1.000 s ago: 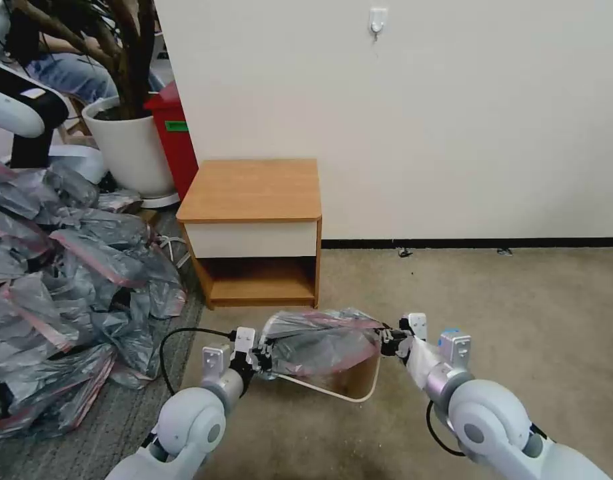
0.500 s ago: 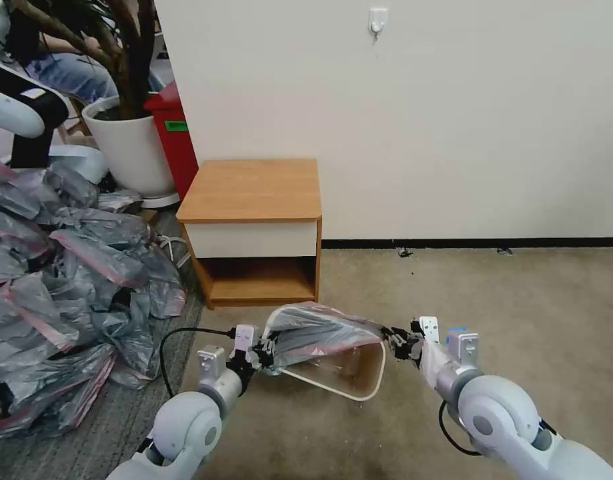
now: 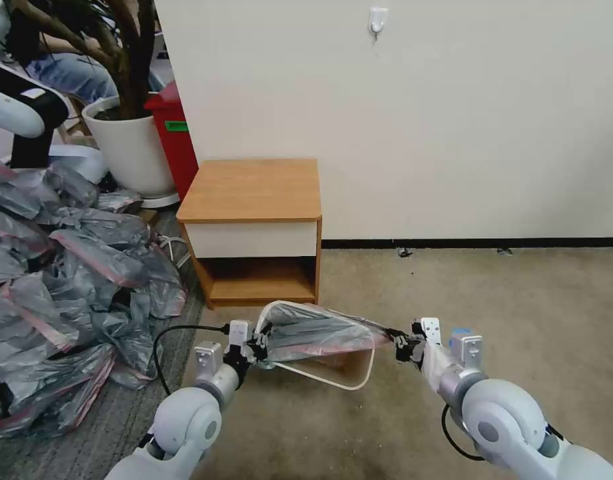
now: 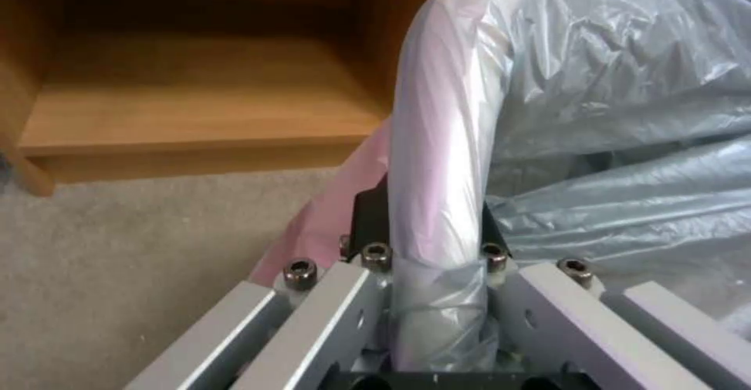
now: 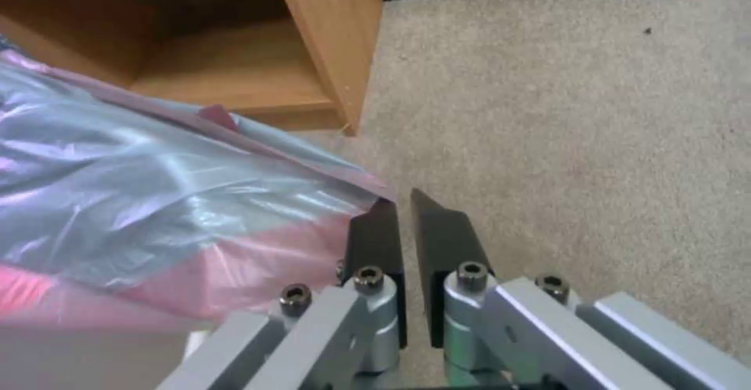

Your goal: Pick up the garbage bag from the table and place it over the trash can.

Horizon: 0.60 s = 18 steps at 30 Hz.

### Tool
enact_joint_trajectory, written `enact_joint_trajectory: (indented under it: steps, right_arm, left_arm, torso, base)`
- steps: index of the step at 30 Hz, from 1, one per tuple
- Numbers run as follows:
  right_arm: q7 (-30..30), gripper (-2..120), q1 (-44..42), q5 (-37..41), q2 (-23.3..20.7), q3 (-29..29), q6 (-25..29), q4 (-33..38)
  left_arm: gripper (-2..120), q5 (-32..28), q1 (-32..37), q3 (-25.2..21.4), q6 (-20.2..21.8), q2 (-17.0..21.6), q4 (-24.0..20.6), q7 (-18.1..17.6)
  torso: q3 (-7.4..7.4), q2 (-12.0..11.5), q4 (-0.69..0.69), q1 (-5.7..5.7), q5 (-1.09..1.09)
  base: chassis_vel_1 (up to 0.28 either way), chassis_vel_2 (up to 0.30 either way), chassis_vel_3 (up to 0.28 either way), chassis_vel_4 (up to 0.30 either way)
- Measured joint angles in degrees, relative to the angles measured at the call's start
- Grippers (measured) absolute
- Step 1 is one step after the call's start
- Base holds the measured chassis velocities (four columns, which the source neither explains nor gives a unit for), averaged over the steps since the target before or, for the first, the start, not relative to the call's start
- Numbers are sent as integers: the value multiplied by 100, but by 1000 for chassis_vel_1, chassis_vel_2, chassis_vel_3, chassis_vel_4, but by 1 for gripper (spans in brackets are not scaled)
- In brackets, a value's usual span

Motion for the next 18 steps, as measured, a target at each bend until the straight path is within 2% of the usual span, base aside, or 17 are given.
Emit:
enact_joint_trajectory:
  steps: [7,14,18]
  right_arm:
    - [-17,4,-76,-65,2,-21,0,-30]
    - [-12,5,-183,-186,44,-112,4,-28]
    - [-12,5,-179,-196,63,-126,4,-21]
  left_arm:
    - [3,-13,-21,-10,-5,-23,13,-39]
    - [3,-219,-130,-65,-12,-118,16,-314]
    - [2,-247,-147,-66,-19,-132,15,-318]
  torso:
    - [0,0,0,0,0]
    - [0,0,0,0,0]
    - [-1,0,0,0,0]
  base:
    - [0,0,0,0]
    - [0,0,0,0]
    - [0,0,0,0]
